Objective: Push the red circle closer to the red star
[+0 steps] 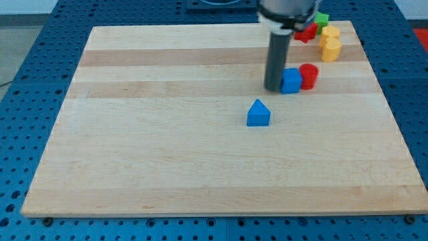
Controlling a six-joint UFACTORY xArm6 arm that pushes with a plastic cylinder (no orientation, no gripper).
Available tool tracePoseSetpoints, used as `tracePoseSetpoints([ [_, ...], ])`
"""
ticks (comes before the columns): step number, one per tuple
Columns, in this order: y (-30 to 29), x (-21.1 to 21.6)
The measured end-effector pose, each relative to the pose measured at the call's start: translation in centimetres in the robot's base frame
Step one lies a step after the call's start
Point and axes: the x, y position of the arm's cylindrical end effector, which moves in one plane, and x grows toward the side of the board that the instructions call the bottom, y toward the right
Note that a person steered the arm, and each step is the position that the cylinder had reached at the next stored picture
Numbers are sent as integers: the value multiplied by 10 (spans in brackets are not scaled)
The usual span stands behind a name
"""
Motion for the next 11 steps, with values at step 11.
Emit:
tracePoseSetpoints([
  [11, 97, -32],
])
